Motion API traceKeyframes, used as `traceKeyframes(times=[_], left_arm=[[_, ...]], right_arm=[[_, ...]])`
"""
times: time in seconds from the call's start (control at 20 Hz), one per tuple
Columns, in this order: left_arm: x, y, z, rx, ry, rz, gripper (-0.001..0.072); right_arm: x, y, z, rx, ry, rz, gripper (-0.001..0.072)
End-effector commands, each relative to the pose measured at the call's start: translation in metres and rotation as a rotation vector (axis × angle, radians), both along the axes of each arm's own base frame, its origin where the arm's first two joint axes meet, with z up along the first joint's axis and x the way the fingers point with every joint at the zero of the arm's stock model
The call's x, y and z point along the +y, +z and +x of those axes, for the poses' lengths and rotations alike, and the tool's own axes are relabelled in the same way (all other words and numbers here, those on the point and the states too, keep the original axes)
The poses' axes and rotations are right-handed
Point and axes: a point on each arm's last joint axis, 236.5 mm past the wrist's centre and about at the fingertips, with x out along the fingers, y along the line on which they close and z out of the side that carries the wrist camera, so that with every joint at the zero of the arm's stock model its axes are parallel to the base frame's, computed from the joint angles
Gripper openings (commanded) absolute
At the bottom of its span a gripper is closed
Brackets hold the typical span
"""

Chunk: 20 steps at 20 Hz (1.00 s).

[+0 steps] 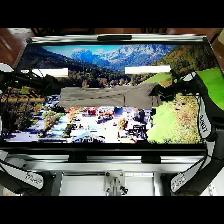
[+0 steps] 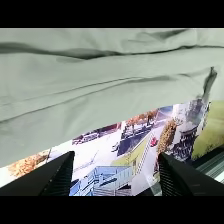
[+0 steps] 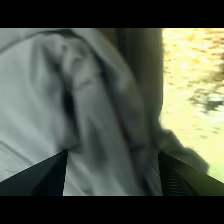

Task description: Fold the shirts.

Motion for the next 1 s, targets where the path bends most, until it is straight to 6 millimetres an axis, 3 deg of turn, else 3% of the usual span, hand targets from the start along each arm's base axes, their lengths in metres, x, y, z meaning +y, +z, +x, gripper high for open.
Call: traceKeyframes(times=[0.0,0.05,0.15,0.2,0.25,0.3,0.4,0.45,0.6,0.7,0.85,0.95], left_arm=[[-0.010,0.014,-0.004,-0.041,-0.043,0.009,0.0599],[-0.014,0.016,-0.005,-0.051,-0.055,0.011,0.0599],[-0.020,0.016,-0.006,-0.050,-0.069,0.011,0.0599],[-0.023,0.016,-0.006,-0.050,-0.075,0.010,0.0599],[-0.028,0.016,-0.006,-0.051,-0.082,0.006,0.0599],[-0.034,0.017,-0.005,-0.058,-0.086,0.002,0.0559],[-0.053,0.015,0.008,-0.094,-0.067,0.003,0.0115],[-0.073,0.018,0.016,-0.122,-0.066,-0.024,0.0040],[-0.144,0.025,0.027,-0.187,-0.077,-0.078,0.0039],[-0.184,0.025,0.032,-0.233,-0.068,-0.075,0.0038],[-0.225,0.029,0.007,-0.198,-0.129,-0.096,0.0036],[-0.237,0.038,-0.012,-0.215,-0.199,-0.065,0.0036]], right_arm=[[0.020,-0.013,0.005,0.016,-0.030,-0.001,0.0685],[0.026,-0.014,0.005,0.025,-0.036,0.001,0.0676],[0.033,-0.012,0.003,0.045,-0.051,0.010,0.0302],[0.034,-0.008,0.000,0.056,-0.054,0.020,0.0149],[0.036,0.001,-0.003,0.058,-0.038,0.025,0.0061],[0.037,0.014,-0.004,0.038,-0.020,0.024,0.0061],[0.037,0.054,-0.003,-0.035,-0.002,0.020,0.0060],[0.037,0.077,-0.002,-0.081,-0.002,0.017,0.0060],[0.038,0.147,-0.011,-0.180,-0.029,0.018,0.0060],[0.040,0.177,-0.024,-0.205,-0.037,0.018,0.0060],[0.044,0.200,-0.047,-0.191,-0.013,0.024,0.0060],[0.045,0.211,-0.061,-0.187,0.010,0.021,0.0060]])
